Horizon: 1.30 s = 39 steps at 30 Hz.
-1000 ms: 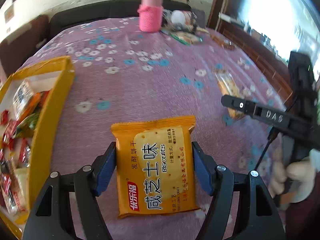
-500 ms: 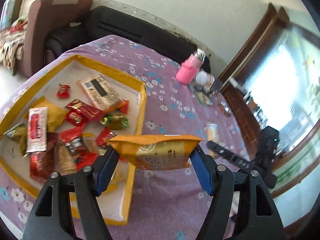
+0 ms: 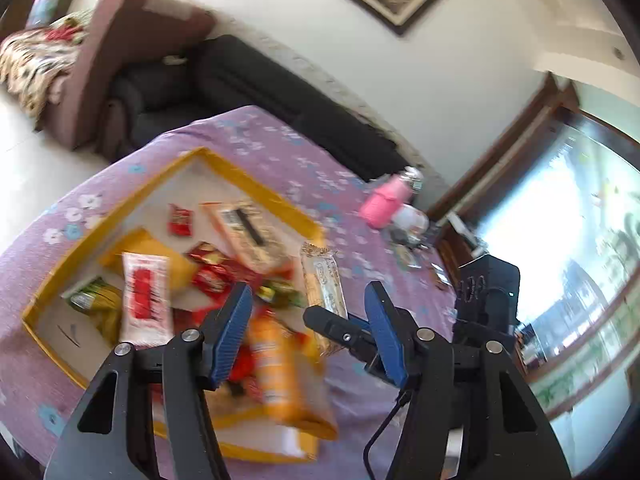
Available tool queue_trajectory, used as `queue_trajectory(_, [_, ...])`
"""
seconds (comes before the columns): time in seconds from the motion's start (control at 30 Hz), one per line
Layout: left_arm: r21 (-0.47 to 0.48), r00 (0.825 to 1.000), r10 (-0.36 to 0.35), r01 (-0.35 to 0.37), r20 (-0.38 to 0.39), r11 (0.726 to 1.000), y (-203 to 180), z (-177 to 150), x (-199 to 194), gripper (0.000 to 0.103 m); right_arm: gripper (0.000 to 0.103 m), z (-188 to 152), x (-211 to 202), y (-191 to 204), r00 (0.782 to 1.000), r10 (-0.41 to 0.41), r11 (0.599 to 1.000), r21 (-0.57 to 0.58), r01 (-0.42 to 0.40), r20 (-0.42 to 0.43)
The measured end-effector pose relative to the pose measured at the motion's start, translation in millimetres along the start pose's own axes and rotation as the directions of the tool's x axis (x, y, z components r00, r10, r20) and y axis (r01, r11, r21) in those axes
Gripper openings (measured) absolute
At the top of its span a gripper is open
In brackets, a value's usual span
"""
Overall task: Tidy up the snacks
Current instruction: 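Carry the biscuit pack and cracker bar over the tray and open both tools, then move both open tools back from the tray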
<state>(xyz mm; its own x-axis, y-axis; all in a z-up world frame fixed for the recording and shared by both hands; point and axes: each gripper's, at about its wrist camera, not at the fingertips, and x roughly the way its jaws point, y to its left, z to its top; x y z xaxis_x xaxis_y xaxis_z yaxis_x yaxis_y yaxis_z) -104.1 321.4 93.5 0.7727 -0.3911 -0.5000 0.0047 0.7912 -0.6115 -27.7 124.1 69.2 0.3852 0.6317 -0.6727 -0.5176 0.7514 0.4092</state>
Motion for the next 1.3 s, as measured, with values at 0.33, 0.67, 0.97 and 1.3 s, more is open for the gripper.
queue_trajectory(0.33, [0.1, 0.949, 0.293, -0.304, 0.117, 0.947, 5, -11, -18, 0.072, 0.041, 9, 31, 11, 0.994, -0.111, 0.993, -0.044, 0.11, 0.002])
queue_trajectory(0.67, [0.124, 0.631, 0.612, -0.738, 0.477, 0.664, -64, -48, -54, 0.086, 0.063, -57, -67, 11, 0.97, -0.108, 0.994, 0.025, 0.105, 0.219])
queue_trajectory(0.97, [0.073, 0.69, 0.597, -0.677, 0.409, 0.732, -73, -71, -57, 0.086, 0.069, -110, -91, 16, 0.964, -0.133, 0.99, -0.01, 0.139, 0.232])
queue_trajectory(1.3, [0.108, 0.769, 0.56, -0.614, 0.309, 0.782, -88, -93, -50, 0.086, 0.076, -132, -106, 42, 0.948, -0.17, 0.969, -0.13, 0.21, 0.268])
